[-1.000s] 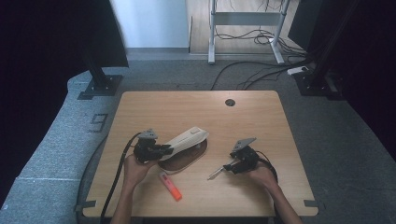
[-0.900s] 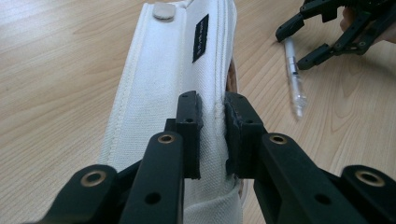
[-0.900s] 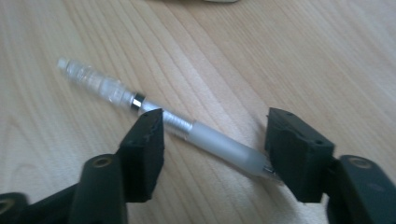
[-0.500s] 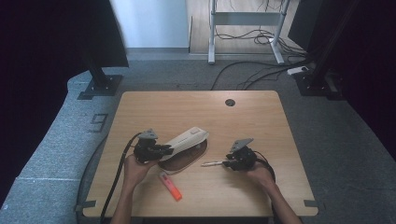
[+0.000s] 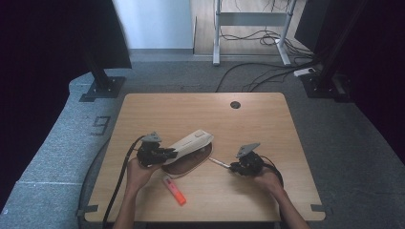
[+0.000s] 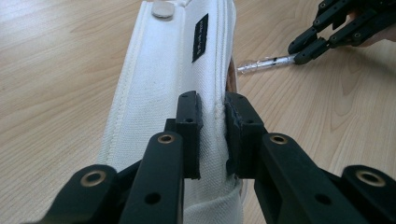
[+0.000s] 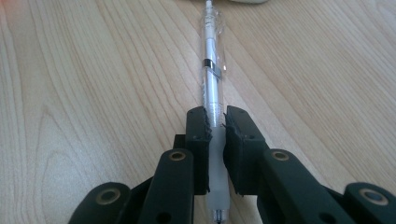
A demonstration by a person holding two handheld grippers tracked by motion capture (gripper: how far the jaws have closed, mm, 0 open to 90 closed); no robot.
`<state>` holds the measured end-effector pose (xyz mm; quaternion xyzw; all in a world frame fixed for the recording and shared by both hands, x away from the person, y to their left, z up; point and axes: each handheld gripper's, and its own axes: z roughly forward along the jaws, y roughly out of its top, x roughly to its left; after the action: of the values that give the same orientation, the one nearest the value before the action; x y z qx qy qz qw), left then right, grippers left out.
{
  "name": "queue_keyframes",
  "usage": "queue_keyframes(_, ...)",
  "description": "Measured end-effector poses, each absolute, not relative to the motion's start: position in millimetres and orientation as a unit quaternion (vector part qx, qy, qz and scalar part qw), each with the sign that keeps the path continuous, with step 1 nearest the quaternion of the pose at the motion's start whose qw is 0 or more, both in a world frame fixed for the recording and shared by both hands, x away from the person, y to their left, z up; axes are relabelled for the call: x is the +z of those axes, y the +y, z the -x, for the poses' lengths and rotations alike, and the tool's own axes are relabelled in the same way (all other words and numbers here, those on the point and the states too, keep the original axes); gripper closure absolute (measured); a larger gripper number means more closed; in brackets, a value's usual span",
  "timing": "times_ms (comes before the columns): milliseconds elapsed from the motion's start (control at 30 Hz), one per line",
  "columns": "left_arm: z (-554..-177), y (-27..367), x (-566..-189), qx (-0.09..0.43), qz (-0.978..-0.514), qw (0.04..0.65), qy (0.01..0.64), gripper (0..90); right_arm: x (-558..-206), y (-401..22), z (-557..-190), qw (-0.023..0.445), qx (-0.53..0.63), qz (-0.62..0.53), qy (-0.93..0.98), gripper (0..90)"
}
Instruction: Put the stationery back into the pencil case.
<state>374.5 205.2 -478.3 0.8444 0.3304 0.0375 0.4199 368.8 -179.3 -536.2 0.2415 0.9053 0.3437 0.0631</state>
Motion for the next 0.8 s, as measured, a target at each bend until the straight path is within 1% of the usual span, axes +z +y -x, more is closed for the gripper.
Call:
queue_keyframes(367,-374.6,205.5,-478.1,0.038,-0.844,0.421,0.33,76.7,-534.0,-183.9,-362.7,0.061,0.358,-0.248,0.898,78.7)
queue_keyframes(800,-374.5,205.9,-477.3,0.04,-0.843,0.422,0.332,77.0,-521.5,-188.9,-357.1,0.066,0.378,-0.253,0.888,78.7)
